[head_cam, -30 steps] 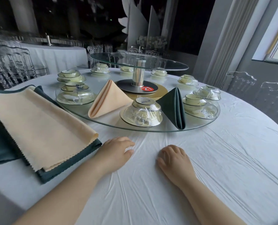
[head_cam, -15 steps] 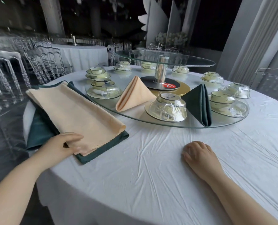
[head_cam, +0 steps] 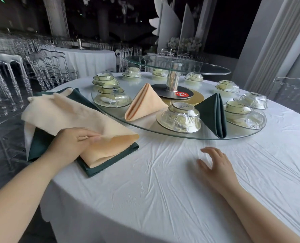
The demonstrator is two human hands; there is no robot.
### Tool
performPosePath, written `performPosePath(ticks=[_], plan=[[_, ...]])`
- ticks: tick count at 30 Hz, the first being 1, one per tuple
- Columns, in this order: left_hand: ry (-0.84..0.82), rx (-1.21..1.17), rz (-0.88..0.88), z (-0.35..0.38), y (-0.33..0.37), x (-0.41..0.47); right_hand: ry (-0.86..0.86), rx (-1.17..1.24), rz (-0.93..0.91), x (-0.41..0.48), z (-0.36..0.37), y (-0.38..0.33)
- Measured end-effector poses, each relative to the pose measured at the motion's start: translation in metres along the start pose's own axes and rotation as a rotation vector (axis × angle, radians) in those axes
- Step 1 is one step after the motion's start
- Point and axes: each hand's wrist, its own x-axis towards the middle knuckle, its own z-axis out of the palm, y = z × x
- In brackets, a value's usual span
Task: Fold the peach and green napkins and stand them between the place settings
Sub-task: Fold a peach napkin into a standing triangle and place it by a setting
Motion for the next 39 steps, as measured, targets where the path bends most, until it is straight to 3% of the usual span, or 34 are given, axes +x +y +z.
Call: performPosePath(ticks=[3,6,10,14,18,22,25,27,29,31,35,39], plan=[[-0.091,-0.033,0.087,0.009,0.029,-0.001,0.113,0.133,-0.273,0.003,-0.003,-0.029],[-0.143,-0.015,0.19,0.023,0.054,-0.002,0.062,0.204,-0.498,0.003,0.003,-0.071],[-0.149,-0.068,0.3,0.037,0.074,-0.004,0.07,0.327,-0.609,0.007,0.014,-0.116],[-0.115,-0.125,0.318,0.041,0.073,-0.005,-0.062,0.62,-0.423,0.01,0.012,-0.128],[-0.094,-0.135,0.212,0.037,0.073,-0.011,-0.194,0.798,-0.205,0.008,0.002,-0.128],[-0.04,0.485,0.096,0.041,0.077,-0.022,-0.116,0.928,-0.083,0.014,-0.011,-0.129],[0.007,0.581,0.033,0.038,0.064,-0.027,-0.011,0.964,-0.012,0.022,-0.022,-0.125],[-0.052,0.567,-0.021,0.029,0.053,-0.029,0.028,1.055,0.117,0.026,-0.031,-0.124],[-0.17,0.537,-0.034,0.022,0.048,-0.032,0.068,1.109,0.225,0.03,-0.039,-0.125],[-0.255,0.457,-0.061,0.015,0.052,-0.035,0.13,1.018,0.215,0.034,-0.047,-0.126],[-0.232,0.229,-0.063,-0.005,0.053,-0.027,0.278,0.845,0.144,0.038,-0.072,-0.123],[-0.555,-0.326,-0.235,-0.03,0.084,-0.027,0.361,0.539,-0.006,0.037,-0.115,-0.109]])
